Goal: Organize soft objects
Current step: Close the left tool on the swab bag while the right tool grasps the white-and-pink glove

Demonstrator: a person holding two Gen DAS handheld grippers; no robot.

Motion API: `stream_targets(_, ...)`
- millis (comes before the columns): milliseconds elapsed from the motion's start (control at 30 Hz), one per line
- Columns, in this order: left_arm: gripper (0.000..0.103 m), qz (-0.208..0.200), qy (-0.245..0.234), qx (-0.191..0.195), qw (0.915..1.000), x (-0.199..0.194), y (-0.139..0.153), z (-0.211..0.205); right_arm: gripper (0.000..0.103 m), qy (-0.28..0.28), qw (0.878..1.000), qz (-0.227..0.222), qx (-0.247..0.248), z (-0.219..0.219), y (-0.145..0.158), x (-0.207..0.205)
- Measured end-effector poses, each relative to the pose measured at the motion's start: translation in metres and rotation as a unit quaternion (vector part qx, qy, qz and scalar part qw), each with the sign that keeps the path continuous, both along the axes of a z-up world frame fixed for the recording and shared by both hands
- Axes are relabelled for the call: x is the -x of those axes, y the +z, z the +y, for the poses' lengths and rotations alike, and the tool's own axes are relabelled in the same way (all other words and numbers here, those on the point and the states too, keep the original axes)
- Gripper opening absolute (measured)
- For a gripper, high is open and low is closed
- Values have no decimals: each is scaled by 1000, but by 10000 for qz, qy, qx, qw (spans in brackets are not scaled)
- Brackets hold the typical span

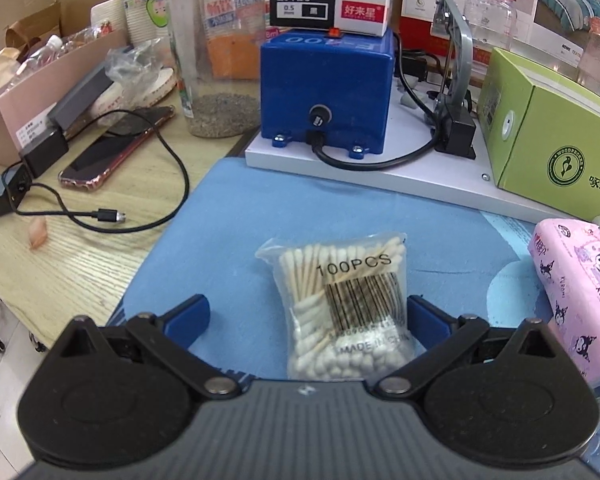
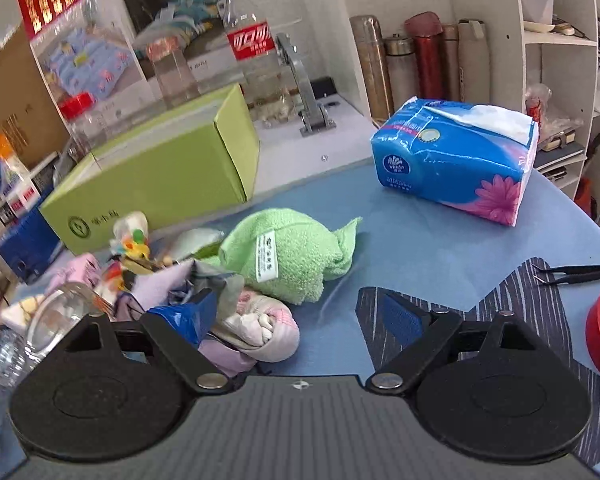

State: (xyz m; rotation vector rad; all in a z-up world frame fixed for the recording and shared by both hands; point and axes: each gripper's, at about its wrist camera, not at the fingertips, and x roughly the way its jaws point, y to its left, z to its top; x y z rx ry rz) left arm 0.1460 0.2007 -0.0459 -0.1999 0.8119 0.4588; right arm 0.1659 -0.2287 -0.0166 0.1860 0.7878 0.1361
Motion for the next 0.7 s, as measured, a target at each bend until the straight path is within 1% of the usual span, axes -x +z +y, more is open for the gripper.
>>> stream_targets(33, 102, -16, -13, -9, 10000, 1, 0, 0, 77, 33, 10000, -1, 65, 2, -2, 0)
stream_targets(133, 102, -48, -22, -20, 10000, 1, -1, 0, 77, 248, 9997, 64, 53, 3, -4, 7)
stream_targets(200, 102, -52, -13, -25, 10000, 1, -1, -1, 77, 71, 9999, -41, 123, 0, -1, 17)
stream_targets(233, 102, -52, -12, -25, 10000, 1, -1, -1, 77, -10, 9998, -155, 81, -3, 3, 22)
stream_targets(300, 102, -39, -7, -18, 10000, 0, -1, -1, 77, -27, 9990, -333, -303, -10, 14, 24)
stream_targets(367, 102, -13, 12, -1, 10000, -1, 0, 0, 77, 191, 9957, -458, -786, -8, 27, 15)
stream_targets(400, 102, -2, 23, 4, 10000, -1, 0, 0, 77, 344, 9947, -472, -848, -1, 33, 6)
stream_targets(467, 102, -8, 27, 6, 10000, -1, 0, 0, 77, 555, 9959, -430, -566, 19, 38, -9)
stream_targets(500, 102, -11, 26, 5, 10000, -1, 0, 0, 77, 658, 9967, -309, -357, 30, 36, -19)
stream_targets(567, 102, -11, 18, 9, 10000, -1, -1, 0, 76, 778, 9969, 39, -143, 38, 29, -31)
stream_targets(633, 102, 2, 10, 20, 10000, -1, -1, 1, 76, 808, 9965, 161, -168, 28, 27, -29)
stream_targets(700, 102, 11, -5, 29, 10000, -2, 0, 1, 76, 616, 9976, 137, -292, 6, 30, -16)
